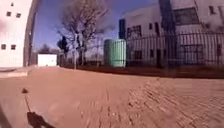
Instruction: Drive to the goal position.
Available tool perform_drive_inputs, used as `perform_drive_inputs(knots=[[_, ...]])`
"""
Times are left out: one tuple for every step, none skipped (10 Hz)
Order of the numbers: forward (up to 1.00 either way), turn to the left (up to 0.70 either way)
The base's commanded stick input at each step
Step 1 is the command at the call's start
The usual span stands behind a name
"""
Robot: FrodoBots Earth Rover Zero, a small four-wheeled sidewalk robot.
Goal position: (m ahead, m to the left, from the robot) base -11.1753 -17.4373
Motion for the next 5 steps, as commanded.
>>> perform_drive_inputs(knots=[[1.0, -0.27], [1.0, -0.27], [1.0, -0.27], [1.0, -0.27], [1.0, -0.27]])
